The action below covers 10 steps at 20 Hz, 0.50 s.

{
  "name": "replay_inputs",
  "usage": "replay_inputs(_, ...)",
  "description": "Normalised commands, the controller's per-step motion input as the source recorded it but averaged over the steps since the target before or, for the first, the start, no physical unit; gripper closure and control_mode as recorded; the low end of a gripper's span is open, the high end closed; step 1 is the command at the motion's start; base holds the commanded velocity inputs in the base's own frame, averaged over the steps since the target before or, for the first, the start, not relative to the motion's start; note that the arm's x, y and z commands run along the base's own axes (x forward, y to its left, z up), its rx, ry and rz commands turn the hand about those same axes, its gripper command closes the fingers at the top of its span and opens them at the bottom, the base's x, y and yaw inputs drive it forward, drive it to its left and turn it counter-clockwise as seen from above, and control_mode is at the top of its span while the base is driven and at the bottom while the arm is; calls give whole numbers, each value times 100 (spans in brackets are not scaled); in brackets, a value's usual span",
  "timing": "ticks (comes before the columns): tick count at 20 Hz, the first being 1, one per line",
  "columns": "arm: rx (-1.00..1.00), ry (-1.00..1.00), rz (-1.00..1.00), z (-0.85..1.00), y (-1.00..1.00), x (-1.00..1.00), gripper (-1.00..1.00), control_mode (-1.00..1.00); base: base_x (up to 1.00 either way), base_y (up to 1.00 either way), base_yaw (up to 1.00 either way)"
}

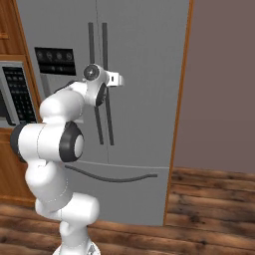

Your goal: Retrieve the butter from the fridge and place it on a plate on the dining table. Then retrieve the butter knife by the fridge and place it near the plate.

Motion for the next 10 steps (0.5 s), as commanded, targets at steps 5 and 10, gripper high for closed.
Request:
replay_inputs(5, 0, -1, 0, 0, 0, 12, 100, -100, 0, 0, 0)
replay_inputs(10, 0, 2, -3, 2, 0, -16, 100, -100, 0, 0, 0)
